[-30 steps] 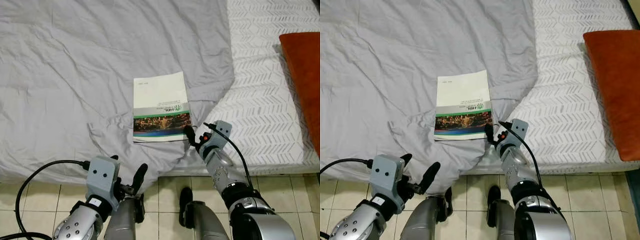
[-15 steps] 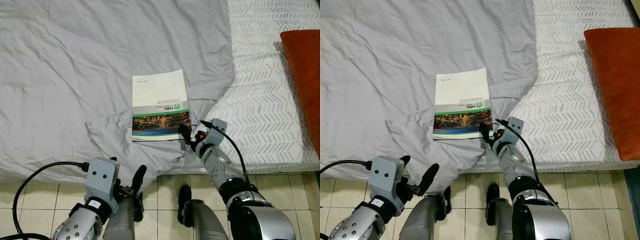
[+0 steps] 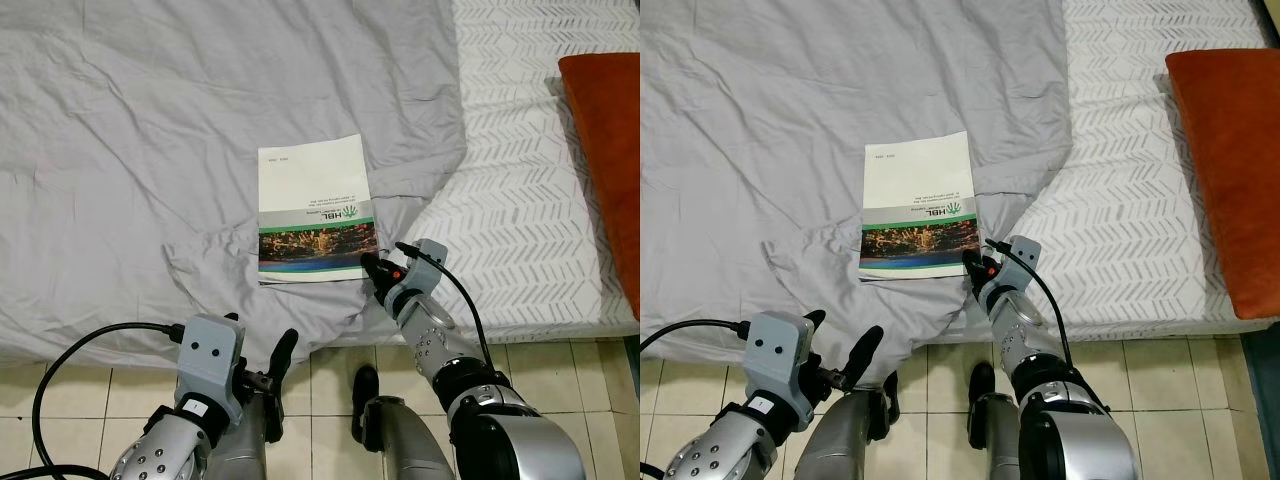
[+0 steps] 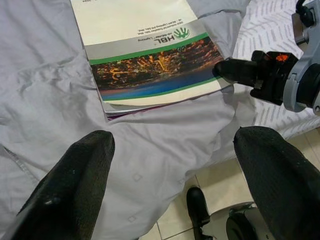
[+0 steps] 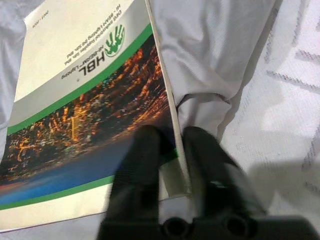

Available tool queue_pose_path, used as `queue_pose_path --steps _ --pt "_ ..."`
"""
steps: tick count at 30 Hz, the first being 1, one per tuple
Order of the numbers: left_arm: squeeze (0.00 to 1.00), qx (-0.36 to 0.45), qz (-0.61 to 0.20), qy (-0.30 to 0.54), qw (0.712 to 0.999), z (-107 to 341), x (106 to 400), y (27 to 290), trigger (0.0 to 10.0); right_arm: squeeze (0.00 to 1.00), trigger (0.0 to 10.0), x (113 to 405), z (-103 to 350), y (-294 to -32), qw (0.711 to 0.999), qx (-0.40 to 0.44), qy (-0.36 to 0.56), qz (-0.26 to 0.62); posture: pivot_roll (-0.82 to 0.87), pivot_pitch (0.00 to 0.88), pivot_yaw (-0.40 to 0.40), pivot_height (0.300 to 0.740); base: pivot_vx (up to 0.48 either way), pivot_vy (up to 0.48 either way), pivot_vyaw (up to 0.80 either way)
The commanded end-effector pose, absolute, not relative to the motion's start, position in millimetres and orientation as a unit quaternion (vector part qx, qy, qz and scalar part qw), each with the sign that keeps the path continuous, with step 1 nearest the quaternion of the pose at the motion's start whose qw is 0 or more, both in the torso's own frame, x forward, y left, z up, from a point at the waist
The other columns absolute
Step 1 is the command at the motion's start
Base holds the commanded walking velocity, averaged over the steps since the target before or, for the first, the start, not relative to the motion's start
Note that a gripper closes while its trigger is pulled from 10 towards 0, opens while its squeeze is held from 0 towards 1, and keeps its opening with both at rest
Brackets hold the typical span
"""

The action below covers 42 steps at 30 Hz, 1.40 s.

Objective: Clean up the room

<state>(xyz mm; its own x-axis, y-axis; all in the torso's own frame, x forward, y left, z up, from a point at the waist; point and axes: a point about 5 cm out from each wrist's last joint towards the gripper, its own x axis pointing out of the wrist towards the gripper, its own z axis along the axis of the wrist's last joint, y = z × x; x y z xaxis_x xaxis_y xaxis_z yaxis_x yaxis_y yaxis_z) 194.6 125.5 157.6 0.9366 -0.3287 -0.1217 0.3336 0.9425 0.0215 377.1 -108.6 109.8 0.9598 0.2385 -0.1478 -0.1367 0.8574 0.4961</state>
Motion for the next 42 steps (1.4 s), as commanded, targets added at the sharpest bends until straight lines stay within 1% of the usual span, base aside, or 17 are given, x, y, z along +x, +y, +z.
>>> queue_pose_path --steps 1,11,15,16,20,22,23,24,25,26,27,28,31,34,35,36,42 --pt "0.00 0.019 -0.166 0.067 0.984 154 190 125 10.0 0.00 0.0 367 90 -108 0.952 0.263 0.134 0.087 0.18 0.699 -0.028 0.740 0.000 0.000 0.00" --pt "0.00 0.021 -0.161 0.068 0.984 152 191 126 10.0 0.00 0.0 363 99 -110 0.958 0.246 0.106 0.100 0.16 0.688 -0.043 0.740 0.000 0.000 0.00" --pt "0.00 0.019 -0.160 0.069 0.984 150 192 125 10.0 0.00 0.0 358 114 -119 0.985 0.150 0.040 0.080 0.15 0.685 -0.046 0.740 0.000 0.000 0.00" --pt "0.00 0.019 -0.160 0.069 0.984 150 192 125 10.0 0.00 0.0 358 114 -119 0.985 0.150 0.040 0.080 0.15 0.685 -0.046 0.740 0.000 0.000 0.00" --pt "0.00 0.020 -0.160 0.070 0.984 149 192 125 10.0 0.00 0.0 355 128 -121 0.993 0.090 -0.002 0.072 0.15 0.685 -0.046 0.740 0.000 0.000 0.00" --pt "0.00 0.021 -0.161 0.071 0.984 148 192 125 10.0 0.00 0.0 353 129 -119 0.992 0.098 0.006 0.076 0.14 0.689 -0.046 0.740 0.000 0.000 0.00" --pt "0.00 0.021 -0.162 0.073 0.984 147 192 125 10.0 0.00 0.0 351 118 -118 0.983 0.162 0.045 0.069 0.14 0.689 -0.046 0.740 0.000 0.000 0.00" --pt "0.00 0.021 -0.162 0.073 0.984 147 192 125 10.0 0.00 0.0 351 118 -118 0.983 0.162 0.045 0.069 0.14 0.689 -0.046 0.740 0.000 0.000 0.00" --pt "0.00 0.021 -0.162 0.074 0.984 147 192 125 10.0 0.00 0.0 350 111 -118 0.976 0.195 0.069 0.063 0.15 0.692 -0.045 0.740 0.000 0.000 0.00" --pt "0.00 0.022 -0.162 0.075 0.984 146 192 125 10.0 0.89 10.0 348 105 -115 0.967 0.231 0.090 0.066 0.15 0.695 -0.043 0.740 0.000 0.000 0.00" --pt "0.00 0.022 -0.162 0.075 0.984 146 192 125 10.0 0.89 10.0 348 105 -115 0.967 0.231 0.090 0.066 0.15 0.695 -0.043 0.740 0.000 0.000 0.00" --pt "0.00 0.022 -0.162 0.075 0.984 146 192 125 10.0 1.00 10.0 346 101 -111 0.957 0.258 0.104 0.075 0.15 0.698 -0.042 0.740 0.000 0.000 0.00" --pt "0.00 0.022 -0.163 0.077 0.983 146 191 124 10.0 1.00 10.0 341 96 -104 0.942 0.298 0.130 0.084 0.16 0.703 -0.038 0.740 0.000 0.000 0.00" --pt "0.00 0.023 -0.162 0.078 0.983 146 191 125 10.0 1.00 10.0 340 95 -101 0.939 0.300 0.141 0.095 0.16 0.703 -0.039 0.740 0.000 0.000 0.00" --pt "0.00 0.023 -0.161 0.078 0.984 146 190 126 10.0 0.13 10.0 340 96 -101 0.939 0.299 0.143 0.097 0.16 0.704 -0.040 0.740 0.000 0.000 0.00" --pt "0.00 0.023 -0.161 0.078 0.984 145 190 126 10.0 0.00 10.0 340 97 -100 0.939 0.296 0.142 0.099 0.16 0.704 -0.040 0.740 0.000 0.000 0.00" --pt "0.00 0.023 -0.159 0.078 0.984 145 191 126 10.0 0.00 10.0 341 115 -96 0.952 0.258 0.117 0.119 0.15 0.702 -0.046 0.740 0.000 0.000 0.00"
